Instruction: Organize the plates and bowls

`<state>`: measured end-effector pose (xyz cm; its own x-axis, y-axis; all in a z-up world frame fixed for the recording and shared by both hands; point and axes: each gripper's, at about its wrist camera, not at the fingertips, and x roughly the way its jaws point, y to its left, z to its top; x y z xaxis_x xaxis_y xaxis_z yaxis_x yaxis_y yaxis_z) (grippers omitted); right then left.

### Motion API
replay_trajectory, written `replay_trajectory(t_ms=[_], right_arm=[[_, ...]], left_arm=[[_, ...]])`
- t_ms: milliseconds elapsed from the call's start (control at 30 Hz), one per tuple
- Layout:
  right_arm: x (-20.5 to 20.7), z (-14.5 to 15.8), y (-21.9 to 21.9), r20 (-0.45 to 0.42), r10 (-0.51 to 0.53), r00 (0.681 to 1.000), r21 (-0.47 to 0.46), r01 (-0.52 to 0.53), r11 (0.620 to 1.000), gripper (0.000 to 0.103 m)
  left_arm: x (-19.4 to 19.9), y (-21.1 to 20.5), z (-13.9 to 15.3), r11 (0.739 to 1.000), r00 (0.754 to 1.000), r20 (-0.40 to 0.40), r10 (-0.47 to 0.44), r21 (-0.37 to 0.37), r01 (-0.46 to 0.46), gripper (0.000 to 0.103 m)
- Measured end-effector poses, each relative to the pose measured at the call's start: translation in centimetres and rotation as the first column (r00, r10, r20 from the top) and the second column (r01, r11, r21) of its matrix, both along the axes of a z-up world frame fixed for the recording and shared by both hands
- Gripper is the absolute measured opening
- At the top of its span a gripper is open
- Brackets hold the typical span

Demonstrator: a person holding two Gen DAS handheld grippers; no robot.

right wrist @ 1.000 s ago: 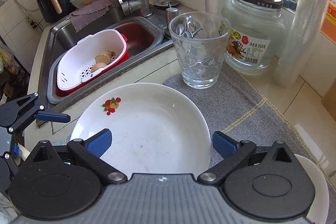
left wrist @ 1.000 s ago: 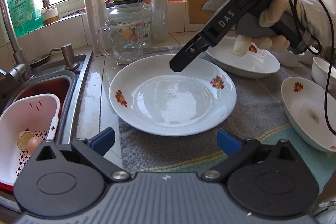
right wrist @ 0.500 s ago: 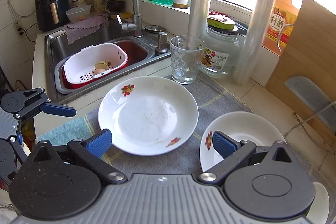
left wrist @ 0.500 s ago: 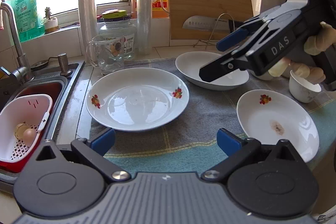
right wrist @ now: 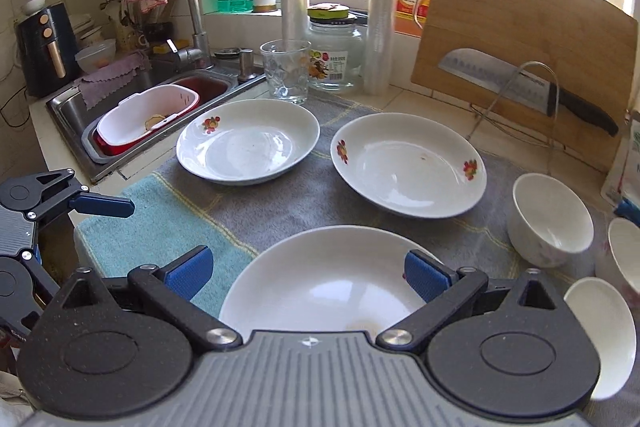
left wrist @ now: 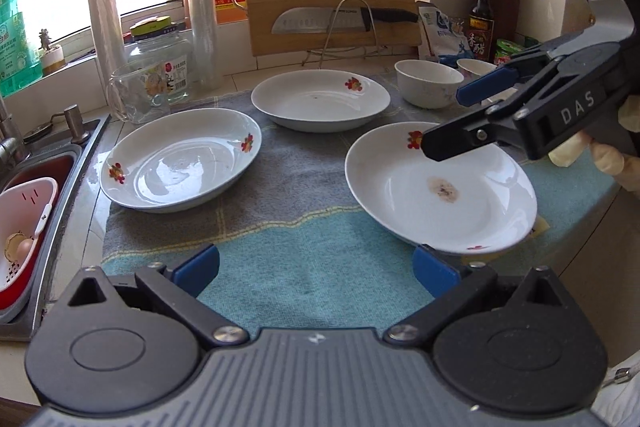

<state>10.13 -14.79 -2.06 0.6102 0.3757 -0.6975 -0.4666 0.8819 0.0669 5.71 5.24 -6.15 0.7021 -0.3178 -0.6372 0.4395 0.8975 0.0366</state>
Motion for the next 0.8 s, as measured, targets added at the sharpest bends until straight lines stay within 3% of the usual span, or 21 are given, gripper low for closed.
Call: replay_trajectory(t_ms=[367,567,800], right_arm=[[-3.0,-1.8,-5.2,-0.061,-0.177,0.982,0.052,0.180,0.982,0.103],[-5.1,-3.0,-6.9,-0.061,-0.131,0.989,0.065,0.135,0.989,0.103],[-6.2,-6.6,-6.9,-0.077,-0.115,0.990,-0.020,0.114,0.993,0.103]], left_arm=[[-0.8,-3.2,-1.0,0.986,0.988,-0.025,-0.149,0.066,0.151,0.102],[0.1,-3.4,-0.1,0.981,0.983,-0.025,-0.181,0.072,0.182,0.102],[2.8,-3.9,1.2,0.979,0.981,-0.031,-0.191,0.062,0.193,0.102]])
